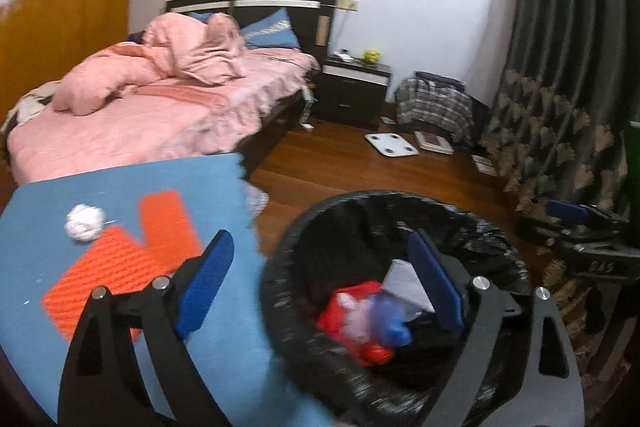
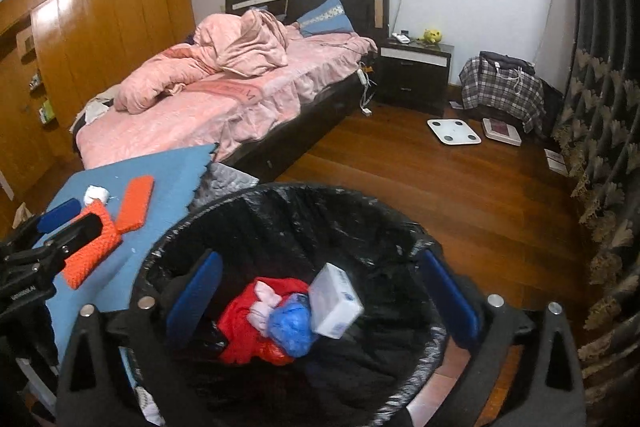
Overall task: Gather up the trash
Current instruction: 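Open both grippers to drop the pink sock and white box into the bin, then grasp the large orange mesh sleeve with the left gripper while the right grasps the grey sock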
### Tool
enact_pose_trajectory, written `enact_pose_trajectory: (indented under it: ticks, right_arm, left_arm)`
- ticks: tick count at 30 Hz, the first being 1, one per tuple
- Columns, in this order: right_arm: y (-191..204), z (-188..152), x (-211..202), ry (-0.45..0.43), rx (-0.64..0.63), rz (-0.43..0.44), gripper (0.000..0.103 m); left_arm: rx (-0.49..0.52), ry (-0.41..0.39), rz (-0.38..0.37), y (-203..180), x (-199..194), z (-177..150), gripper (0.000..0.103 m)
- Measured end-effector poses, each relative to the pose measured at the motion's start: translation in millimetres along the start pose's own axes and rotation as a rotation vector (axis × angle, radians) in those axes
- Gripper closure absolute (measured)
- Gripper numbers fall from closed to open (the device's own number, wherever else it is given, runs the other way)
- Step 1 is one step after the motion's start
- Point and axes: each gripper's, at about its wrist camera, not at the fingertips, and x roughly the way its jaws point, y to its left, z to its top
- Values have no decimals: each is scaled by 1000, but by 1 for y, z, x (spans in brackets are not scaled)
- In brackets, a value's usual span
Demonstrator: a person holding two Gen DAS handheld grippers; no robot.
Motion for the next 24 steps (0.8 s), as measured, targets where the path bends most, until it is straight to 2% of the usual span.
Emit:
enact_pose_trajectory:
  ticks: [5, 14, 18, 24]
  right_arm:
    - [29, 1, -2, -15, 4, 57, 6]
    - [125, -5, 13, -17, -85, 209, 6]
    - [161, -7, 26, -25, -142, 239, 6]
    - [194, -8, 52, -8, -196, 259, 6]
  left_arm:
    - [-32, -22, 121, 44, -31, -9, 14]
    - [-132, -10, 304, 129, -69, -34, 14]
    - [-172, 29, 344, 158, -67, -45, 19]
    - [-209, 107, 347, 184, -42, -65, 23]
